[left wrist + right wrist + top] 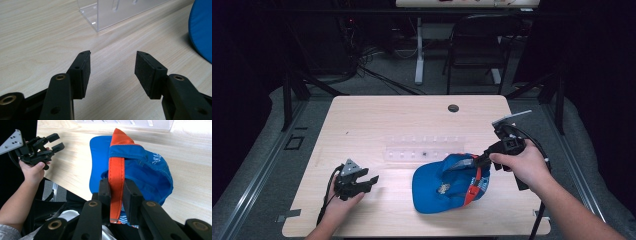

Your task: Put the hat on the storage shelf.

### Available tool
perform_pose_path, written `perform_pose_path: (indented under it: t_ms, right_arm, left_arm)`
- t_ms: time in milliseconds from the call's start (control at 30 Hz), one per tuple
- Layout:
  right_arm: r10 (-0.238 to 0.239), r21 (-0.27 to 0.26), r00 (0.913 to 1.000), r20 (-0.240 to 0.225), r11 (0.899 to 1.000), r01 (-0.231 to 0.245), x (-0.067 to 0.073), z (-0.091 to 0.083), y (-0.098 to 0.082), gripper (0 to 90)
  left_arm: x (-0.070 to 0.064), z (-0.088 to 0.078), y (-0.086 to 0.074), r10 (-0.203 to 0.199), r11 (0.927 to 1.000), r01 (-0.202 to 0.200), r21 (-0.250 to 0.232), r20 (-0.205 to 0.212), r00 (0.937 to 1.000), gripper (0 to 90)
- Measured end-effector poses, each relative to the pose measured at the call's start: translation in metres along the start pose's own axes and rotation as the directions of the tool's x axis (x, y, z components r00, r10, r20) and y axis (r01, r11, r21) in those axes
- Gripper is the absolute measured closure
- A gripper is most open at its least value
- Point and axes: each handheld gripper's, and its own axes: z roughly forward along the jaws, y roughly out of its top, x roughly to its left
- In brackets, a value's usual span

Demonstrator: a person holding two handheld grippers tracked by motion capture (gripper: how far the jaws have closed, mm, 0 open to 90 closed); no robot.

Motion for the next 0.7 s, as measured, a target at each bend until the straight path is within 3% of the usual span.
perform_pose_path:
  t_ms: [100, 300, 367, 700]
  right_arm:
    - [-0.001, -0.02, 1.0, -0.004, 1.0, 0.001, 0.0026, -0.0013, 0.0001, 78.1]
    - [-0.013, -0.013, 0.9998, -0.012, 1.0, 0.013, 0.0056, -0.005, 0.0023, 78.0]
    - [0.005, -0.027, 0.9998, -0.019, 1.0, -0.005, 0.0075, -0.0046, 0.0028, 78.1]
    - [0.018, -0.017, 0.9953, -0.096, 1.0, -0.019, 0.0094, -0.0069, 0.0071, 78.2]
  left_arm:
    - [-0.0002, 0.0001, 0.0, 0.0, 1.0, 0.0, 0.0, -0.001, 1.0, 47.1]
    - [-0.0003, 0.0001, 0.0, 0.001, 1.0, -0.001, 0.001, 0.0, 1.0, 47.0]
    - [0.0, 0.0, 0.0001, 0.004, 1.0, -0.004, 0.001, -0.001, 1.0, 47.0]
    - [-0.0004, 0.0001, 0.0, 0.004, 1.0, -0.004, 0.0, 0.0, 1.0, 47.0]
